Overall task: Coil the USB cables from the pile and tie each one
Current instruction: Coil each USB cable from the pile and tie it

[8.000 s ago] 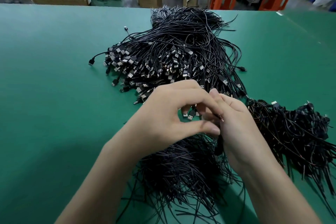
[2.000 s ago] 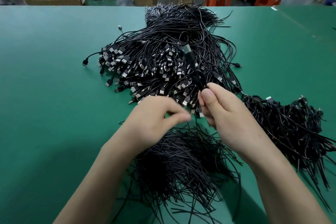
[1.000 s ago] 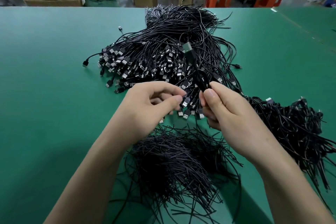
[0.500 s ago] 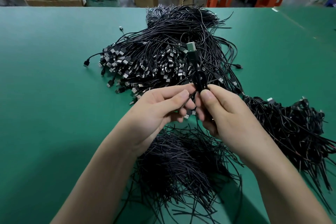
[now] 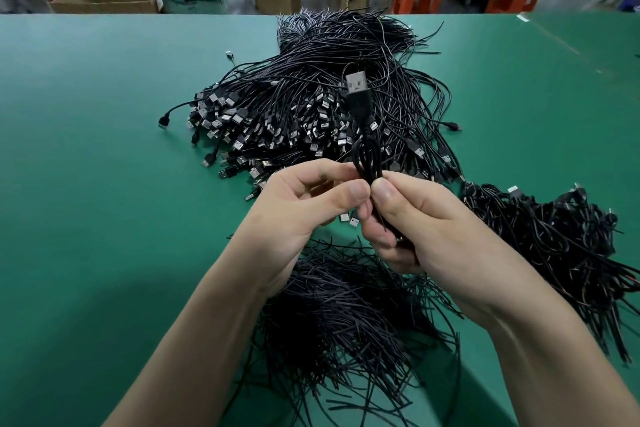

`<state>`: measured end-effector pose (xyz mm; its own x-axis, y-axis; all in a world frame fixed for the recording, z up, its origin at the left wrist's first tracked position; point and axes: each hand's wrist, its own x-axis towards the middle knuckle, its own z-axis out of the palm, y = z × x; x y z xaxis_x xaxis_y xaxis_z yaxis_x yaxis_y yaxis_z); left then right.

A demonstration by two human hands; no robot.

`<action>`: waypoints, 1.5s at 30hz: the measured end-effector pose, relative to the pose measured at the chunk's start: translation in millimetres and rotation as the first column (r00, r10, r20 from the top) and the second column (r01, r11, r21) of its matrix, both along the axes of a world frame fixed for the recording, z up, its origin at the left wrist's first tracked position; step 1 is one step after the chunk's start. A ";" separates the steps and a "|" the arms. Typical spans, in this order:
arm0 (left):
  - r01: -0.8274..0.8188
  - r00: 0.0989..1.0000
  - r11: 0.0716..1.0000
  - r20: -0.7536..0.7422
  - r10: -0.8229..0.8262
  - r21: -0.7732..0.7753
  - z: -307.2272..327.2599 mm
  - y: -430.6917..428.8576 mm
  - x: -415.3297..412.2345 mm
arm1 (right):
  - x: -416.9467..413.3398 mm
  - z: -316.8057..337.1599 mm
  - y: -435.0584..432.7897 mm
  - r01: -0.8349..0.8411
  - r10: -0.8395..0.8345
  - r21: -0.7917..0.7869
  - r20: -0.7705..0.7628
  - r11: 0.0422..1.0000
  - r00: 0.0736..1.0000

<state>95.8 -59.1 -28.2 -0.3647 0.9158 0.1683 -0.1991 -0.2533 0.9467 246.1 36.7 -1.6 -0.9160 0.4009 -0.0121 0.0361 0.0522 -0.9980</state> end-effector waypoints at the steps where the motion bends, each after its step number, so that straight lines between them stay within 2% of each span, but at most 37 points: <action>1: -0.003 1.000 1.000 -0.019 0.003 -0.011 -0.3 0.1 -0.8 | 0.8 -0.1 0.7 -0.019 0.019 0.000 0.008 1.000 1.000; 9: -0.006 0.992 1.000 -0.129 0.003 -0.024 -8.9 3.8 -0.1 | 3.5 -3.0 5.7 -0.084 0.086 -0.035 0.076 0.996 0.993; 18: 0.060 0.989 0.997 -0.133 -0.065 -0.041 -17.8 5.9 3.8 | 5.3 -9.2 11.4 -0.081 0.087 -0.057 0.116 0.995 0.989; 23: 0.046 0.996 0.999 -0.076 -0.045 0.003 -15.6 7.7 8.9 | 4.3 -10.6 11.0 -0.107 0.121 -0.204 0.057 0.973 0.991; 31: -0.069 0.988 0.997 -0.143 0.064 -0.036 -11.1 10.3 15.6 | 2.8 -9.6 5.8 -0.084 0.099 -0.330 0.029 0.940 0.995; 32: -0.064 0.988 0.997 -0.146 0.057 -0.048 -10.0 9.8 15.8 | 2.8 -8.8 5.4 -0.065 0.077 -0.284 0.033 0.957 0.996; 34: -0.050 0.985 0.997 -0.168 0.040 -0.056 -7.8 8.6 16.4 | 1.6 -7.9 4.6 0.015 -0.014 -0.015 0.068 1.000 0.998; 35: -0.065 0.979 0.996 -0.198 0.052 -0.062 -7.0 8.4 16.3 | 0.4 -7.8 3.8 0.077 -0.092 0.182 0.077 0.980 0.993; 36: -0.092 0.971 0.994 -0.225 0.074 -0.066 -6.8 8.5 15.8 | -0.9 -8.1 3.8 0.162 -0.192 0.370 0.046 0.915 0.980; 37: -0.112 0.966 0.991 -0.241 0.092 -0.071 -6.5 8.3 15.5 | -1.5 -8.6 4.3 0.251 -0.274 0.495 -0.028 0.832 0.961; 39: -0.128 0.960 0.988 -0.260 0.102 -0.087 -5.0 7.7 14.9 | -1.2 -8.0 6.1 0.367 -0.329 0.594 -0.177 0.716 0.928; 41: -0.127 0.951 0.985 -0.295 0.089 -0.113 -3.5 6.5 13.5 | 1.1 -7.3 10.7 0.410 -0.296 0.657 -0.284 0.632 0.912; 45: -0.058 0.922 0.985 -0.387 -0.009 -0.162 2.1 3.1 14.5 | 5.1 -6.0 14.7 0.428 -0.202 0.761 -0.378 0.489 0.903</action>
